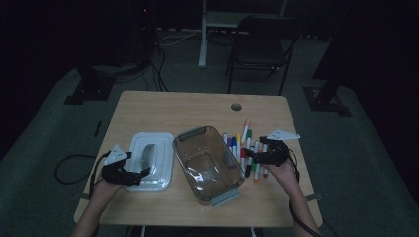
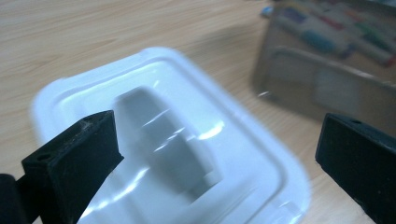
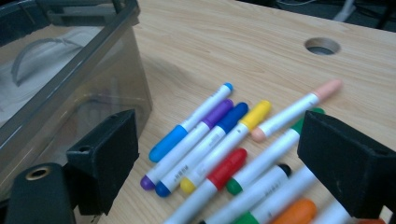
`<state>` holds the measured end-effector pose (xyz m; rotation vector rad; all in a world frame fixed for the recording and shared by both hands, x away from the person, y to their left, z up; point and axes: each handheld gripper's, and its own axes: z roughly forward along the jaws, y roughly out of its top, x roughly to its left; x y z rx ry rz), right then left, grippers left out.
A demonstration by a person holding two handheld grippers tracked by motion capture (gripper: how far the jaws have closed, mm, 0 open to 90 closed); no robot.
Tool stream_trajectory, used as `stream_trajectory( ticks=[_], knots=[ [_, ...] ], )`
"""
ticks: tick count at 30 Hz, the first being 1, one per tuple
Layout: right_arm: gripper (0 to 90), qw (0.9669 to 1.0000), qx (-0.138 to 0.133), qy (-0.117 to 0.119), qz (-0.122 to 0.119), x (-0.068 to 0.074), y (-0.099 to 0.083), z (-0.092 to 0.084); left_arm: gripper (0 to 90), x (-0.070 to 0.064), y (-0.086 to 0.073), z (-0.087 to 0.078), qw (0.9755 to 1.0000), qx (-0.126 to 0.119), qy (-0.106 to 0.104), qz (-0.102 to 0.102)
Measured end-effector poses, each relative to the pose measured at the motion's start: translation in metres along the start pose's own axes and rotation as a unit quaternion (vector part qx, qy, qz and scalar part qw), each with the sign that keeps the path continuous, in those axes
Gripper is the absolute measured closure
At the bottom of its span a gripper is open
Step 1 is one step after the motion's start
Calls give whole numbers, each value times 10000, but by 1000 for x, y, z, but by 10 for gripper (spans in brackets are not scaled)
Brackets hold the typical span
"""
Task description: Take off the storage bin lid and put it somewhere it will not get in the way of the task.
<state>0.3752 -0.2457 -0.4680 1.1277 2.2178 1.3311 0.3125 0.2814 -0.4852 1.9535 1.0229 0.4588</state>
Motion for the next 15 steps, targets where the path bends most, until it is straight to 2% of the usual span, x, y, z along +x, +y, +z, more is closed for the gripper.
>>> stream_trajectory(
  ticks=[4, 5, 6, 9, 12, 14, 15],
  knots=[
    [119, 9995, -79, -91, 289, -4, -7, -13, 3, 22, -12, -10, 9992, -65, 389, -112],
    [119, 9991, -76, -146, 385, -6, -9, -16, 3, 27, -17, -12, 9987, -142, 484, -98],
    [119, 9988, -55, -230, 430, -8, -11, -18, 3, 31, -20, -13, 9981, -153, 572, -171],
    [119, 9987, 12, -394, 335, -12, -18, -25, 4, 44, -30, -17, 9963, -77, 801, -308],
    [119, 9988, -72, -310, 362, -14, -24, -33, 3, 53, -39, -17, 9944, 60, 964, -419],
    [119, 9987, -24, -389, 314, -13, -26, -35, 3, 55, -41, -17, 9937, 87, 1007, -486],
    [119, 9987, 27, -418, 302, -13, -28, -36, 3, 59, -45, -16, 9916, 202, 1119, -614]
  ],
)
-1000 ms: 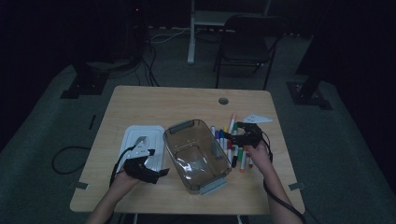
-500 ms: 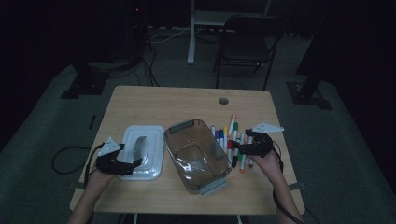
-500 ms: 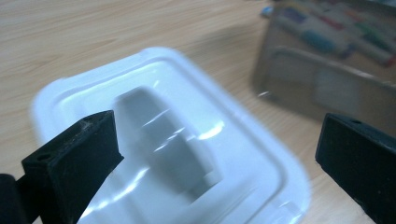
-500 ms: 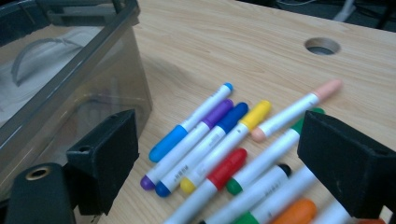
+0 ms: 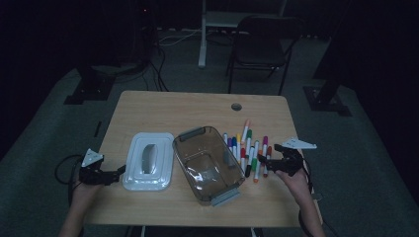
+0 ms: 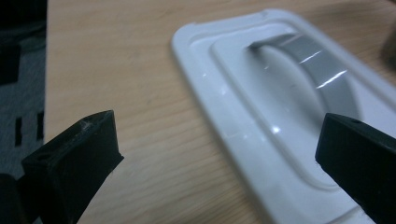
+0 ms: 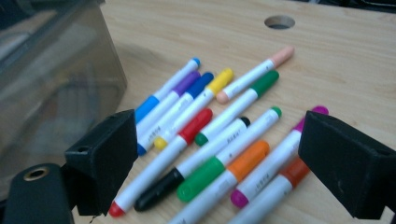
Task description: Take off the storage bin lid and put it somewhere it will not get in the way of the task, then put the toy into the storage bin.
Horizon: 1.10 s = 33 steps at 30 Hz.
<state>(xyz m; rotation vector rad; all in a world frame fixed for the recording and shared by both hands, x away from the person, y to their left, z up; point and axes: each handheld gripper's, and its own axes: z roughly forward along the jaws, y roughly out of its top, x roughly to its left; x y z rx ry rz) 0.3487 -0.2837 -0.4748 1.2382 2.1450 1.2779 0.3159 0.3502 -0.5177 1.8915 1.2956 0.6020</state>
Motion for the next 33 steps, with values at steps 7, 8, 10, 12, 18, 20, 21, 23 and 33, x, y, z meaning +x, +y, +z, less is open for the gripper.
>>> stream_trajectory(
  ticks=[7, 8, 10, 12, 18, 20, 21, 23, 33],
  knots=[
    [137, 9984, 393, -352, -205, -1, -13, 1, 4, 15, -12, 14, 9982, 354, 291, -398],
    [137, 9982, 399, -415, -176, -2, -15, 0, 4, 15, -13, 16, 9976, 417, 359, -420],
    [137, 9978, 367, -546, -78, -6, -17, -2, 4, 16, -14, 19, 9964, 533, 471, -452],
    [138, 9974, 340, -628, -37, -8, -18, -4, 4, 16, -15, 19, 9960, 571, 515, -450],
    [210, 9910, 65, -1318, 222, -22, -18, -15, 3, 13, -15, 25, 9930, 869, 725, -346],
    [271, 9905, 104, -1334, 317, -25, -18, -15, 3, 13, -14, 26, 9927, 886, 733, -361],
    [301, 9905, 263, -1223, 563, -27, -18, -14, 3, 12, -13, 26, 9926, 887, 744, -378],
    [327, 9905, 244, -1167, 678, -27, -20, -12, 3, 12, -13, 27, 9921, 880, 787, -412],
    [350, 9839, 803, -1321, 898, -23, -26, 18, 4, 10, -13, 28, 9917, 817, 866, -476]
  ],
)
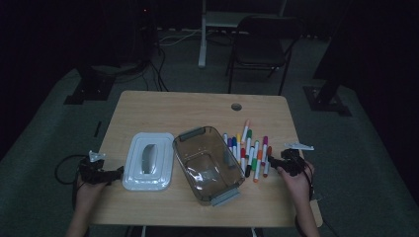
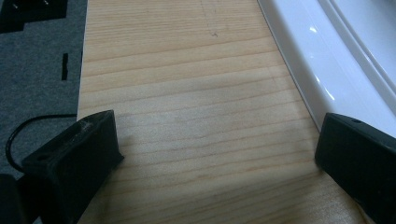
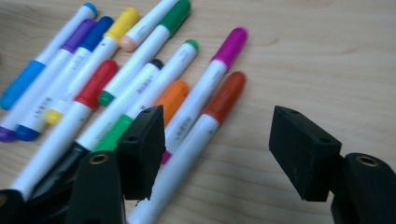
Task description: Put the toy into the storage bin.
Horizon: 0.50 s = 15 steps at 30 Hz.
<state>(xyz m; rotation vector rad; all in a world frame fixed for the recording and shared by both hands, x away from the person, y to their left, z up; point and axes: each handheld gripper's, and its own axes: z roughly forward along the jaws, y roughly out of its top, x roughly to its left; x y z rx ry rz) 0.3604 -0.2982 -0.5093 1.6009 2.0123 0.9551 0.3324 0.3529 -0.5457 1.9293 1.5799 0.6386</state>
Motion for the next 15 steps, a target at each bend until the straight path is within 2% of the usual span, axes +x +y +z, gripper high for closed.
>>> stream_trajectory(
  ticks=[3, 4, 5, 7, 9, 15],
  knots=[
    [347, 9999, -60, -83, 76, 0, 1, 2, 4, 0, 0, 0, 10000, -1, 21, -20],
    [396, 9998, 13, -146, 93, -1, 2, 5, 3, -1, 1, 1, 10000, 6, 42, -35],
    [409, 9997, 40, -178, 148, -1, 4, 7, 4, -1, 1, 1, 10000, 6, 41, -36],
    [479, 9994, -17, -195, 272, -1, 5, 9, 4, -1, 1, 1, 10000, 6, 42, -37],
    [506, 9990, -30, -211, 389, 0, 6, 13, 4, -1, 0, 0, 10000, 4, 49, -45],
    [558, 9985, 246, -348, 334, 7, 3, 25, 4, -1, 0, 0, 10000, 4, 50, -47]
  ],
)
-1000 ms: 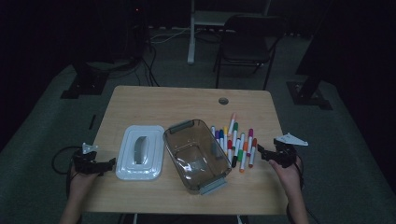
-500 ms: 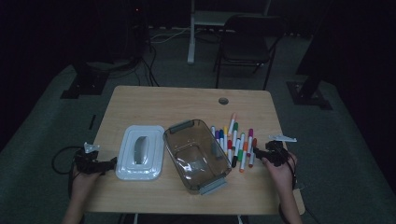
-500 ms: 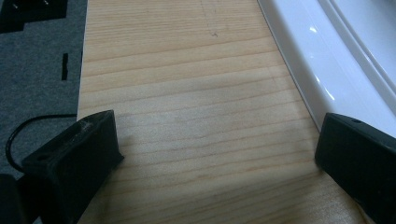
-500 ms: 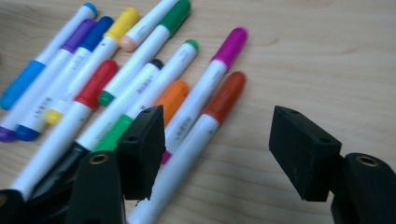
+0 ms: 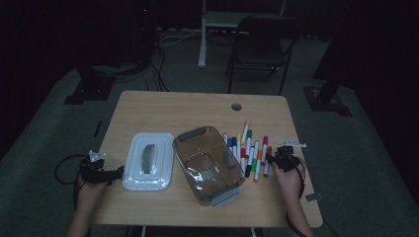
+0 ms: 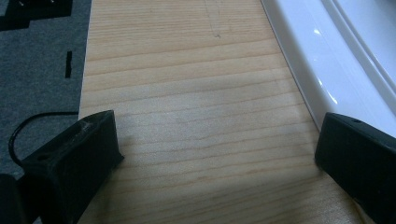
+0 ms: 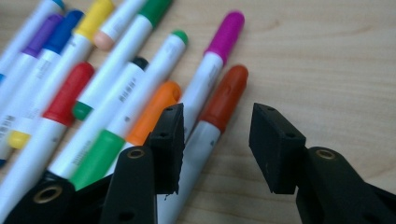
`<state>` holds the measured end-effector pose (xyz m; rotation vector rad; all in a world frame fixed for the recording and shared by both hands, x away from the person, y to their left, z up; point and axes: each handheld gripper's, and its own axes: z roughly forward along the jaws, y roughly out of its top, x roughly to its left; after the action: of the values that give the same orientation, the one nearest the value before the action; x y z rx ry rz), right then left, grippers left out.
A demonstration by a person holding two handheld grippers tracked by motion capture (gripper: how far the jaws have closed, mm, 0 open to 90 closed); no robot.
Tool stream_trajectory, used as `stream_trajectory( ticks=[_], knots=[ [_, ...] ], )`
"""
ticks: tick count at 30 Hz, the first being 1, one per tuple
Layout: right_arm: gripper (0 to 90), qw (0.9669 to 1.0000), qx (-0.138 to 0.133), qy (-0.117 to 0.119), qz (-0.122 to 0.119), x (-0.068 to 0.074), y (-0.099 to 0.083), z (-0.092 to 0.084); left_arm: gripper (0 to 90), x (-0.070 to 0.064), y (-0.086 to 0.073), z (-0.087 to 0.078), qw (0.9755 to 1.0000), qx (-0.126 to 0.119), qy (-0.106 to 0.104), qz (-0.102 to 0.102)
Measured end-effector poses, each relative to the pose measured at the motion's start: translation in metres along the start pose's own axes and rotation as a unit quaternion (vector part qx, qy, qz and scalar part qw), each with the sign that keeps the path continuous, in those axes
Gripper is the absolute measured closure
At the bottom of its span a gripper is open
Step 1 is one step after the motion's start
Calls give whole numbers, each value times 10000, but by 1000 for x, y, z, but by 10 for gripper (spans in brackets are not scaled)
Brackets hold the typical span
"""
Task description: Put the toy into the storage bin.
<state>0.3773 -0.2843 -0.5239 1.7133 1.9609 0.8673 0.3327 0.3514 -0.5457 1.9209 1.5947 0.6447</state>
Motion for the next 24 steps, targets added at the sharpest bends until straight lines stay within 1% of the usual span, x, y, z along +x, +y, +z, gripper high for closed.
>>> stream_trajectory(
  ticks=[1, 4, 6, 9, 10, 12, 13, 16, 18, 20, 22, 24],
  knots=[
    [564, 10000, 42, -65, 24, 0, -1, 2, 4, 0, 0, 0, 10000, 0, 0, -1],
    [580, 9997, 148, -155, 79, -2, -3, 6, 4, -1, 0, 0, 10000, -2, -28, 22],
    [598, 9995, 204, -238, 75, -4, -5, 7, 4, -1, 0, 0, 10000, 0, -43, 42],
    [626, 9990, 189, -381, 115, -7, -6, 5, 4, -1, 0, 0, 10000, -1, -46, 44],
    [634, 9986, 199, -477, 76, -7, -7, 5, 4, -1, 0, 0, 10000, 0, -46, 44],
    [648, 9983, 175, -543, -68, -7, -9, 4, 4, -1, 0, 0, 10000, -6, -53, 49],
    [654, 9983, 161, -557, -77, -7, -10, 4, 4, -1, 0, 0, 10000, -6, -53, 47],
    [733, 9983, 130, -534, -181, -8, -11, 3, 4, -1, 0, 0, 10000, -6, -46, 45],
    [757, 9984, 155, -521, -175, -9, -11, 2, 4, -1, 0, 0, 10000, 1, -40, 47],
    [764, 9984, 195, -487, -227, -9, -10, 2, 4, -1, 0, 0, 10000, 0, -40, 46],
    [768, 9986, 218, -443, -191, -10, -10, 2, 4, -1, 0, 0, 10000, 0, -40, 47],
    [770, 9992, 250, -314, 19, -13, -9, 1, 4, -1, 0, 0, 10000, 2, -39, 45]
  ],
)
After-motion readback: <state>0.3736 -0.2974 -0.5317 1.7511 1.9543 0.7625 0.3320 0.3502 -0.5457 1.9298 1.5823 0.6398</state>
